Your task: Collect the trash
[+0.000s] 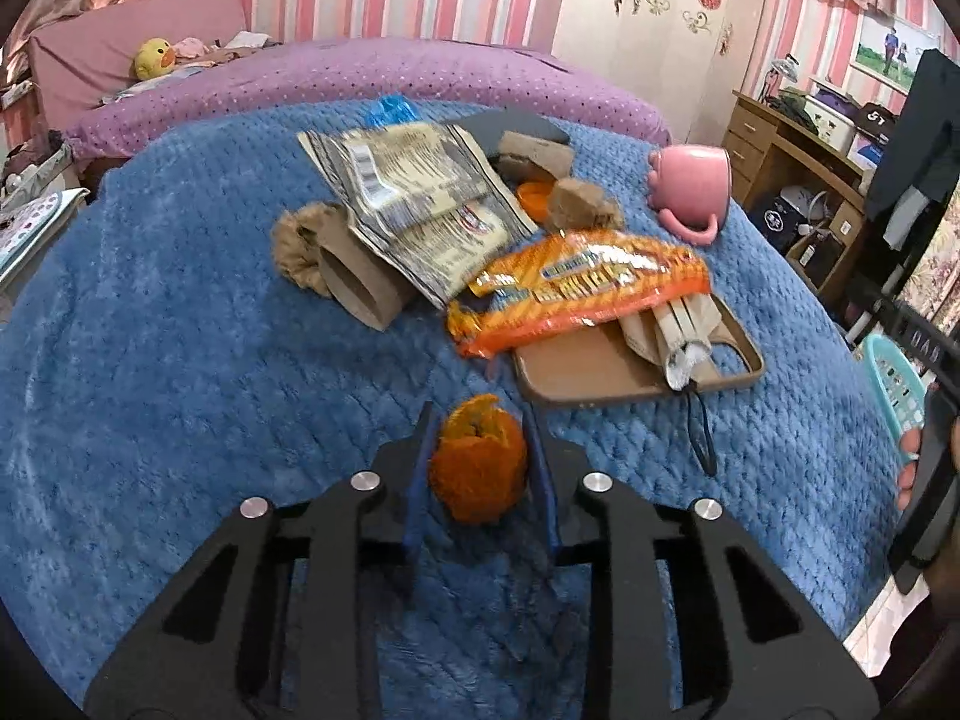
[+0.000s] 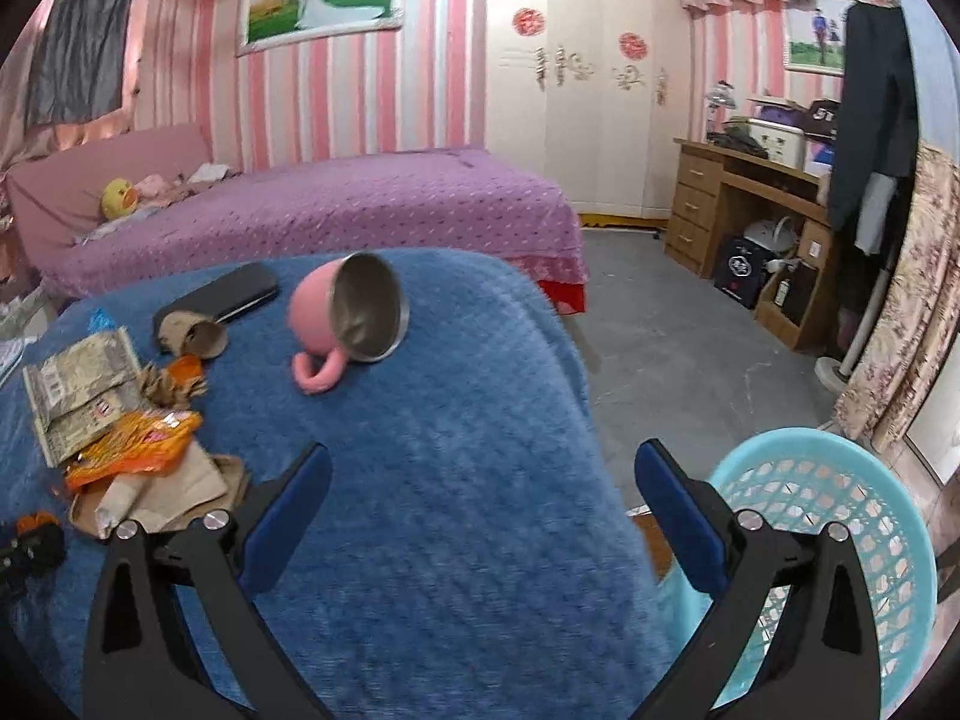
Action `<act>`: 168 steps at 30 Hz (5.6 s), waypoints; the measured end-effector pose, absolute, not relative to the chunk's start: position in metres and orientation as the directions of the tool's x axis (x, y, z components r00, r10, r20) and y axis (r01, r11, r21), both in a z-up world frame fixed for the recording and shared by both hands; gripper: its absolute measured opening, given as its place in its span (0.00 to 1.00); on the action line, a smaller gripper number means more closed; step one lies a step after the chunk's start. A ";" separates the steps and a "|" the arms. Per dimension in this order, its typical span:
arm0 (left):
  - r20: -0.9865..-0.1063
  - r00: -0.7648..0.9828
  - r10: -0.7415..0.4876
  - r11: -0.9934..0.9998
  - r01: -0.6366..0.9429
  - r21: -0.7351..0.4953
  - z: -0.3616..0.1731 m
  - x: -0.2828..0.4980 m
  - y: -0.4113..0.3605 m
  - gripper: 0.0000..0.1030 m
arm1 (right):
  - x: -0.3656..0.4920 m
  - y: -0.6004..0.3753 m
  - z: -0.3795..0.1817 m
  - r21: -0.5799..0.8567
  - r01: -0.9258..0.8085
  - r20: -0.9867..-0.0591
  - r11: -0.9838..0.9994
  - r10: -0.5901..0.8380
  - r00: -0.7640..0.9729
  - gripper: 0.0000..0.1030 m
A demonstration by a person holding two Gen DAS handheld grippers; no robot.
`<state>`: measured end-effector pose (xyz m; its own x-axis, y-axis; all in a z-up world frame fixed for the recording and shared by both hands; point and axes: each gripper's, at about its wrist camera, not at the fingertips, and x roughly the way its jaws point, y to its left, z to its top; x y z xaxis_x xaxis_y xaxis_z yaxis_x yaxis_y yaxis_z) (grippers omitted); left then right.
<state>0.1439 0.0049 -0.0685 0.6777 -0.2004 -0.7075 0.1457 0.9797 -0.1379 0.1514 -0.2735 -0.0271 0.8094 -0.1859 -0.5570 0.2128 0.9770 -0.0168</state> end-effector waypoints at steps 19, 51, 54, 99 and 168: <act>-0.619 0.785 0.035 0.995 -0.086 -0.053 -0.030 0.163 0.077 0.25 | 0.172 -0.148 -0.038 -0.081 -0.118 -0.609 0.990 0.045 0.792 0.96; -0.610 0.791 0.043 0.987 -0.129 -0.098 -0.028 0.165 0.080 0.25 | 0.192 -0.104 -0.032 -0.108 -0.244 -0.597 0.964 0.133 0.791 0.07; -0.613 0.789 0.047 0.986 -0.136 -0.100 -0.029 0.165 0.083 0.25 | 0.190 -0.104 -0.032 -0.114 -0.251 -0.595 0.961 0.137 0.792 0.06; -0.603 0.797 0.048 0.990 -0.117 -0.075 -0.014 0.171 0.080 0.25 | 0.180 -0.113 -0.046 -0.242 -0.264 -0.617 0.934 0.062 0.784 0.66; -0.639 0.765 0.082 0.981 -0.175 -0.084 -0.018 0.184 0.109 0.25 | 0.215 -0.070 -0.033 -0.311 -0.508 -0.709 0.803 0.159 0.687 0.16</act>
<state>0.1837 0.1094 -0.0183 0.7647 0.0818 -0.6391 -0.1752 0.9809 -0.0840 0.2150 -0.0704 -0.0334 0.6866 0.1594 -0.7094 -0.5079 0.8033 -0.3111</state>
